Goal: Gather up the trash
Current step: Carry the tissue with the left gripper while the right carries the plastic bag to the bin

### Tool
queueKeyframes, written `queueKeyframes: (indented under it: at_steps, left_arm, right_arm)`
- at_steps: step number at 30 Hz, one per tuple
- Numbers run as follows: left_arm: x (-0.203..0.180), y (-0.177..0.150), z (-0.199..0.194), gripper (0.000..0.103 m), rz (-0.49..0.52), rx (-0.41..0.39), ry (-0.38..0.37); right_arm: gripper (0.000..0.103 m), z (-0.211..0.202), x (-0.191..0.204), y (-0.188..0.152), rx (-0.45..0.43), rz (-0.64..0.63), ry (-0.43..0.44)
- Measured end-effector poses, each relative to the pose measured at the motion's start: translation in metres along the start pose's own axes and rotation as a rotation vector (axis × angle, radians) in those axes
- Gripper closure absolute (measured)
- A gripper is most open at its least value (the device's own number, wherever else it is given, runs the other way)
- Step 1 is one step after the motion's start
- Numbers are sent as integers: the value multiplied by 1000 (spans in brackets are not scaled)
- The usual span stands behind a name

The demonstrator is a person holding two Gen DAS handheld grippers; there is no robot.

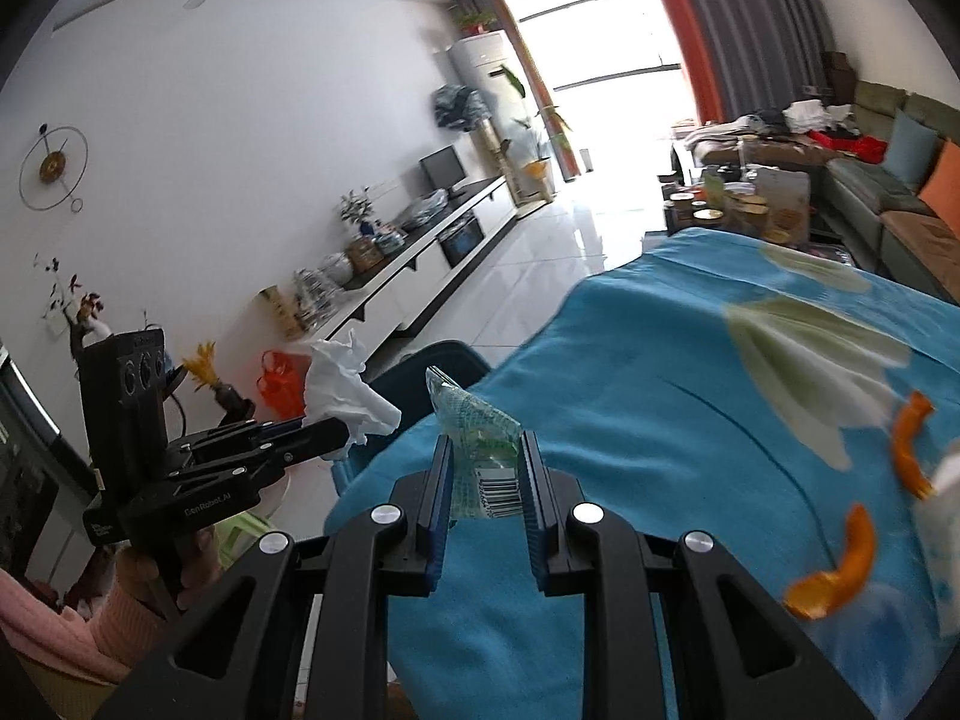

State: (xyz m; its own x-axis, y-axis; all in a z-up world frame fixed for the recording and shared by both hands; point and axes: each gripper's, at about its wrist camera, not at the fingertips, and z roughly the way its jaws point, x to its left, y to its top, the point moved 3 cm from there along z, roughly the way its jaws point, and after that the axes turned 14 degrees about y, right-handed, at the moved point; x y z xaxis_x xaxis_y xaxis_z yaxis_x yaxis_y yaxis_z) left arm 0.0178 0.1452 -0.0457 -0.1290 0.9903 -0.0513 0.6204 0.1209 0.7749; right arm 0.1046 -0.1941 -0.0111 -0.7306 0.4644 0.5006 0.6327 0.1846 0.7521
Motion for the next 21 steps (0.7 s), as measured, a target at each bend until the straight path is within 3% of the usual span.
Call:
queueKeyframes:
  at_steps: [21]
  left_arm:
    - [50, -2, 5, 83, -81, 30, 114]
  right_arm:
    - [83, 77, 21, 31, 93, -77, 100]
